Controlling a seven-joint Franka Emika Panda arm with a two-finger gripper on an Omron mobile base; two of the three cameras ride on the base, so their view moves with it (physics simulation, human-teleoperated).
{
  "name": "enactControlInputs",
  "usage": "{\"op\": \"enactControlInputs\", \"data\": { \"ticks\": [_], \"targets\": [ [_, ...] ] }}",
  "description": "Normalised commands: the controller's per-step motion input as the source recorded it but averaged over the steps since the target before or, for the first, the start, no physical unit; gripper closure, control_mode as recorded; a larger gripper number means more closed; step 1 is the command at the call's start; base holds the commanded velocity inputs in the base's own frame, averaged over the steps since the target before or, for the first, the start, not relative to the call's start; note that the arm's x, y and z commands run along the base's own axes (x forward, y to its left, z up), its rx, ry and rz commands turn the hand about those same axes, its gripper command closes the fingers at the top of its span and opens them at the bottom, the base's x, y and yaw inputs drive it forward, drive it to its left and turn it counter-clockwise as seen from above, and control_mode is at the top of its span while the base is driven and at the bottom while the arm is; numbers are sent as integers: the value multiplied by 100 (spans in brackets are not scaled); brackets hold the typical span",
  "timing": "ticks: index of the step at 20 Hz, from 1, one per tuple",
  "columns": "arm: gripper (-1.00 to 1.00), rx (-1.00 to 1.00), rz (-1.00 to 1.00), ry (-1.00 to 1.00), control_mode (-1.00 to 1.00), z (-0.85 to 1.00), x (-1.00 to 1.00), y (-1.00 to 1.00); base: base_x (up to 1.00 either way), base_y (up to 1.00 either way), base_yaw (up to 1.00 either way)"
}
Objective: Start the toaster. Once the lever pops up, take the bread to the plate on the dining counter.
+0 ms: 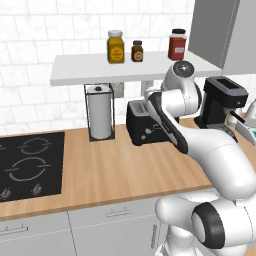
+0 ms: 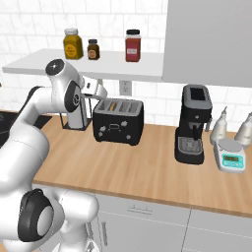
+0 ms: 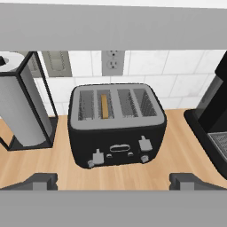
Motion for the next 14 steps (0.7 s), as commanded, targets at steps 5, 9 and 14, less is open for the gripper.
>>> {"op": "enactControlInputs", "data": {
  "ticks": [5, 9, 14],
  "targets": [
    [-100, 0, 0, 0, -100, 0, 0, 0, 0, 0, 0],
    [-100, 0, 0, 0, -100, 0, 0, 0, 0, 0, 0],
    [-100, 0, 0, 0, -100, 0, 0, 0, 0, 0, 0]
  ]
}}
